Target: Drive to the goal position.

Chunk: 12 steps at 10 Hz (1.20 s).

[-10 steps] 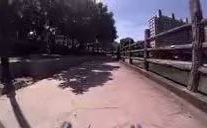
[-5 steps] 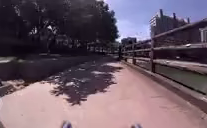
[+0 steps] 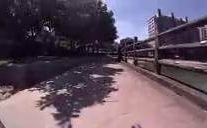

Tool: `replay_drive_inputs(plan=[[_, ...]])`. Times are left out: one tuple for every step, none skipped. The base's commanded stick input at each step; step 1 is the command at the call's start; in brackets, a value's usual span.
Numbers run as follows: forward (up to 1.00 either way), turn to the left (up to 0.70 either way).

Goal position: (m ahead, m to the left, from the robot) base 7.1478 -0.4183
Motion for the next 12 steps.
replay_drive_inputs(plan=[[0.70, -0.13], [0.70, 0.00], [0.70, 0.00], [0.70, 0.00], [0.70, 0.00], [0.70, 0.00], [0.70, 0.00], [0.70, 0.00], [0.70, 0.00], [0.70, 0.00], [0.70, 0.00], [0.70, -0.18]])
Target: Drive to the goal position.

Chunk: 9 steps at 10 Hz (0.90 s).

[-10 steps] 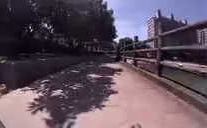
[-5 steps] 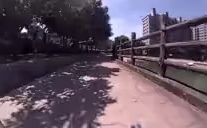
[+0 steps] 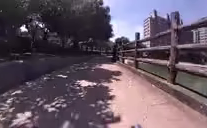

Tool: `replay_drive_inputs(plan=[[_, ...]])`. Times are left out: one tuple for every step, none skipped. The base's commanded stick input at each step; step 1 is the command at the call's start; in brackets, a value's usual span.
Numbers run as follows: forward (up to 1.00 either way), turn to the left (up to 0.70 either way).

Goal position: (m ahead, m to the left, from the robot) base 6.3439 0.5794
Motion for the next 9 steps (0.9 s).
replay_drive_inputs(plan=[[0.70, -0.35], [0.70, -0.35], [0.70, -0.35], [0.70, -0.35], [0.70, -0.30], [0.70, -0.17], [0.70, -0.03], [0.70, 0.00], [0.70, 0.00]])
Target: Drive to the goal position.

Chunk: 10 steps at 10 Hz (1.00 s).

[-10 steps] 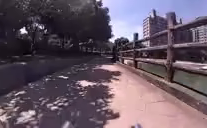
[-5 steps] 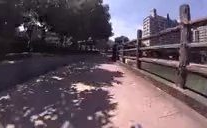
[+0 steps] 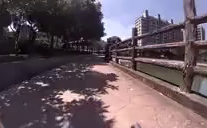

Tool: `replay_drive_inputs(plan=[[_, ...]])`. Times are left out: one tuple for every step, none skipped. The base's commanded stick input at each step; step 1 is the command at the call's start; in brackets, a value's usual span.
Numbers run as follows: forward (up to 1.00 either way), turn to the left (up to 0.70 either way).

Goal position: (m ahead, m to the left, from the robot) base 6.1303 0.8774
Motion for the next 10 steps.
replay_drive_inputs(plan=[[0.70, 0.00], [0.70, 0.00], [0.70, 0.00], [0.70, 0.00], [0.70, 0.00], [0.70, 0.00], [0.70, 0.26], [0.70, 0.35], [0.70, 0.25], [0.70, 0.08]])
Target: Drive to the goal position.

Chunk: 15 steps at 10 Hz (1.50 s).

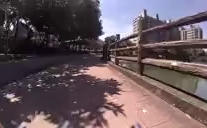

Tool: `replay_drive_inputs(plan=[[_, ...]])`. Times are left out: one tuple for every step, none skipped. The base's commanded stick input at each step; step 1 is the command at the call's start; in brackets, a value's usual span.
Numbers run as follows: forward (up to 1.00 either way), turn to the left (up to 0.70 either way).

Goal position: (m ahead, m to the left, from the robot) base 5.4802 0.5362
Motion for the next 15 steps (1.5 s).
replay_drive_inputs(plan=[[0.70, 0.00], [0.70, 0.00], [0.70, 0.00], [0.70, 0.00], [0.70, 0.00], [0.70, 0.00], [0.70, 0.00], [0.70, 0.00], [0.70, 0.00], [0.70, 0.00], [0.70, 0.00], [0.70, 0.00], [0.70, 0.00], [0.70, 0.00], [0.70, 0.00]])
